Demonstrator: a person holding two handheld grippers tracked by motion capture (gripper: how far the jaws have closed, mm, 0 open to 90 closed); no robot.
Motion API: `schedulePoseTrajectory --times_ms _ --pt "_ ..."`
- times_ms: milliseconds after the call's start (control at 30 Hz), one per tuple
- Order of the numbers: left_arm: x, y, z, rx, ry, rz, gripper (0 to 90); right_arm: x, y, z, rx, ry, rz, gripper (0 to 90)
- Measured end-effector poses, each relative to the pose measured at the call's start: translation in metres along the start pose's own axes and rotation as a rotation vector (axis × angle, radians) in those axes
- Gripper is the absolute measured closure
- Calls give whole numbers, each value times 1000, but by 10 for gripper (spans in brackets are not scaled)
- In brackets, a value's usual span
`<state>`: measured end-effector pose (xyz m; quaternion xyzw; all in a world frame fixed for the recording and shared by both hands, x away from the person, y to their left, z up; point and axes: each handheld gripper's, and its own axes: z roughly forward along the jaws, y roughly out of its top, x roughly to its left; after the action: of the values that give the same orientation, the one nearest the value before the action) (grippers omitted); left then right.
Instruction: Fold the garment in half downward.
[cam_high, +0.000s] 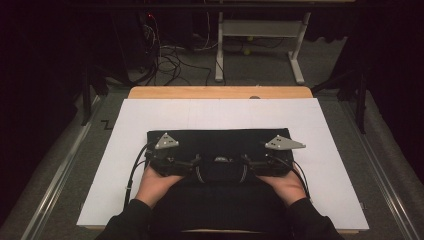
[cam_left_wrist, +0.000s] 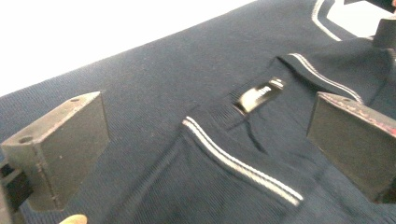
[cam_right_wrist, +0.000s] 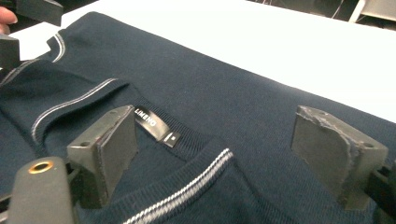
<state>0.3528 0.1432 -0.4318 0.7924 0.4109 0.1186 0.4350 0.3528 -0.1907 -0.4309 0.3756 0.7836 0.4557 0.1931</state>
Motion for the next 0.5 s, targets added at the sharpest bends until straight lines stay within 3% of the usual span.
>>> schedulePoseTrajectory --times_ms 100,167,333,433,500 --pt "3 6 9 16 12 -4 34 -1 2 8 27 2 -1 210" --pt "4 8 15 27 34 -4 120 -2 1 15 52 -1 11 263" --pt "13 8 36 165 34 -80 217 -4 -1 30 133 -14 50 419" --pt "12 3 46 242 32 -67 269 -4 -4 37 179 -25 46 479" --pt "11 1 50 263 29 -59 283 -3 -6 41 216 -44 40 496"
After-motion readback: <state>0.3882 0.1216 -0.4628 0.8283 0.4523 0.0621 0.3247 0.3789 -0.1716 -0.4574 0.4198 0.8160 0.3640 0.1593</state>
